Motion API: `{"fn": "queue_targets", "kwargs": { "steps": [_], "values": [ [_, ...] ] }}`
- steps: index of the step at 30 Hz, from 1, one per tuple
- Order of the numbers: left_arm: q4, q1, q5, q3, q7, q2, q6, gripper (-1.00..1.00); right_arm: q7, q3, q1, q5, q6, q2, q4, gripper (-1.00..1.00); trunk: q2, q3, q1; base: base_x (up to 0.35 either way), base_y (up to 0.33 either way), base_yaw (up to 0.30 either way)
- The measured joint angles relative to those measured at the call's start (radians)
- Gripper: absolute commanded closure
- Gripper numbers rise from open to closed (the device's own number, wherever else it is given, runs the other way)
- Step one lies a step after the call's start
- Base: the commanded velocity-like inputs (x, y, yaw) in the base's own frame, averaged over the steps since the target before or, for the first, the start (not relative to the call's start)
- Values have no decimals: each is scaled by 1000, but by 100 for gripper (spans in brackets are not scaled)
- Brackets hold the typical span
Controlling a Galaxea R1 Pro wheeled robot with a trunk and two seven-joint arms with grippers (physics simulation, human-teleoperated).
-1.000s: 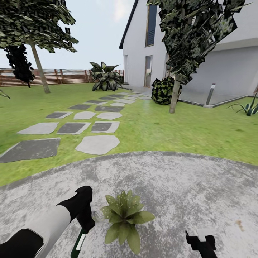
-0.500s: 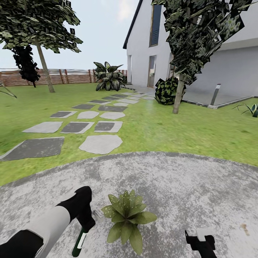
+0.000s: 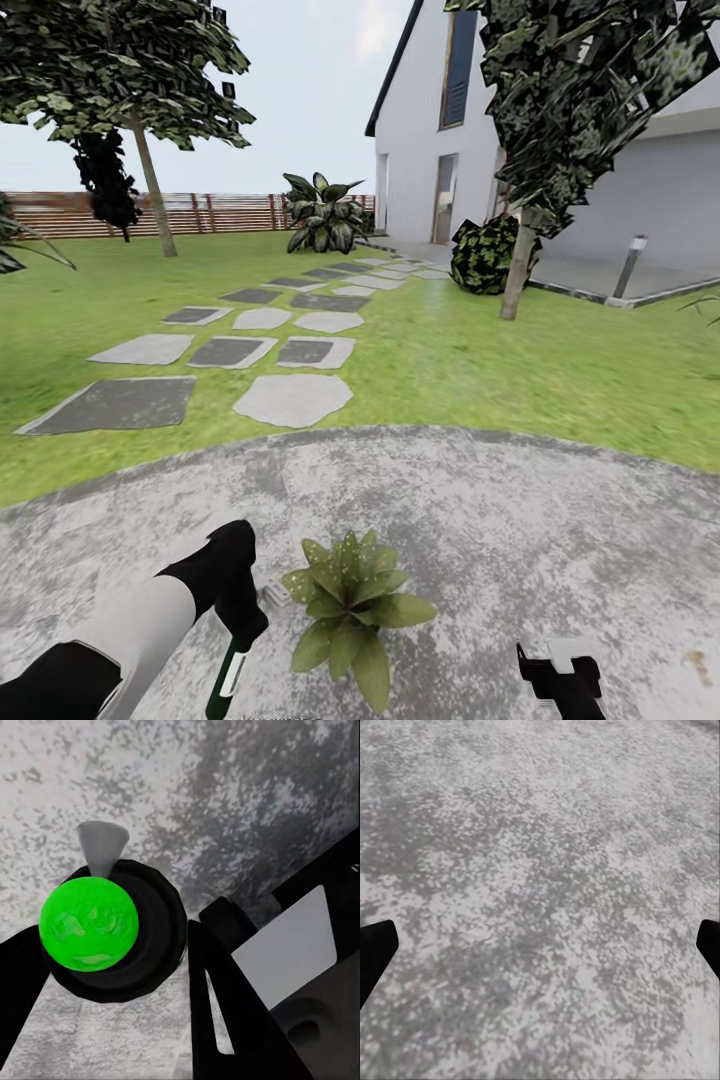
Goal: Pick up the pesticide atomizer in the garden and spray insectifuge to fully cover both potted plants in the garden.
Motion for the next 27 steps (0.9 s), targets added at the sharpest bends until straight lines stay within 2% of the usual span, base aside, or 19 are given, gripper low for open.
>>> {"fn": "queue_targets", "kwargs": {
  "steps": [19, 21, 24, 27],
  "values": [
    [1, 35, -10, -3, 3, 5, -5, 100, 0, 0, 0, 0, 0, 0, 0, -100, 0, 0, 0, 0, -269, 260],
    [2, 36, -12, -3, 16, 7, -5, 100, 0, 0, 0, 0, 0, 0, 0, -100, 0, 0, 0, 0, -109, 68],
    [8, 42, -6, -2, 70, 8, -4, 100, 0, 0, 0, 0, 0, 0, 0, -100, 0, 0, 0, 0, -32, 20],
    [8, 69, 0, 0, 102, 8, -7, 100, 0, 0, 0, 0, 0, 0, 0, -100, 0, 0, 0, 0, -5, 3]
  ]
}}
